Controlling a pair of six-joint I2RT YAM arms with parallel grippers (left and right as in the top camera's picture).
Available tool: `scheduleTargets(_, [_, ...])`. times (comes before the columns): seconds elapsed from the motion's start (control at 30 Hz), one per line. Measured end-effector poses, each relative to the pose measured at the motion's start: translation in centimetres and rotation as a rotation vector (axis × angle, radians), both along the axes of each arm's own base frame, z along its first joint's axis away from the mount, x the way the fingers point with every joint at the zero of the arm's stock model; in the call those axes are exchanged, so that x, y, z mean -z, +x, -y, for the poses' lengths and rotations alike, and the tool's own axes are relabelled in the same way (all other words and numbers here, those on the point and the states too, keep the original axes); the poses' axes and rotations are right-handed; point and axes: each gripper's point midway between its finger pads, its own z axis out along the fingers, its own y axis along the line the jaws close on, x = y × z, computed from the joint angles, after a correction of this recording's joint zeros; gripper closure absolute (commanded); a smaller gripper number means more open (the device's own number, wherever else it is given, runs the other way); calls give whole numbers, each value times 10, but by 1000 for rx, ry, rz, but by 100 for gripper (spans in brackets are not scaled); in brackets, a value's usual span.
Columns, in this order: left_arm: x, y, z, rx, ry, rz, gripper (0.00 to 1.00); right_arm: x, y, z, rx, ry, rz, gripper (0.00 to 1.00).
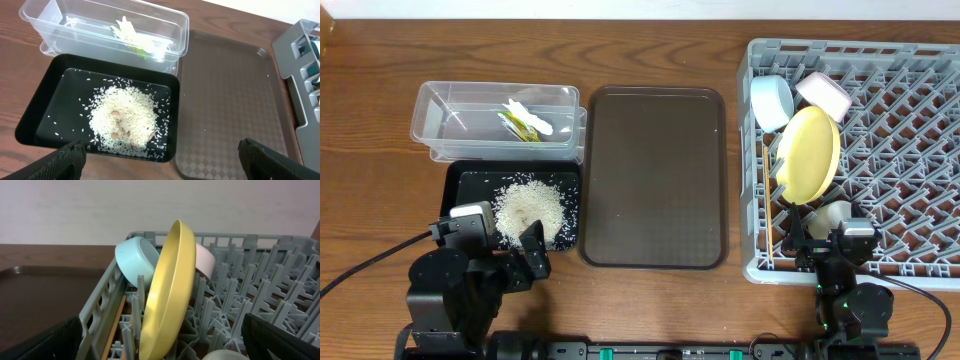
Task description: Sort waste into correct bins and load items into the dishwasher rack
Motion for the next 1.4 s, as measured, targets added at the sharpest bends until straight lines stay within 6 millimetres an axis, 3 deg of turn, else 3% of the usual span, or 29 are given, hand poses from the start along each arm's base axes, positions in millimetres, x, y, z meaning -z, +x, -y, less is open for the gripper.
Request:
scheduleTargets(0.5, [2, -1, -2, -1, 22, -2, 0, 0, 0, 0, 0, 0, 0, 1])
scheduleTargets(0.67, [13, 0, -6, -17, 39, 79, 0, 0, 0, 0, 0, 0, 0, 1])
scheduleTargets(0.97, [56, 30, -7, -27, 36, 317, 0, 0, 0, 0, 0, 0, 0, 1])
scheduleTargets(1.3, [56, 56, -7, -31, 51, 572, 0, 0, 0, 0, 0, 0, 0, 1])
scheduleTargets(1.4, [65, 59, -8, -29, 69, 582, 0, 0, 0, 0, 0, 0, 0, 1])
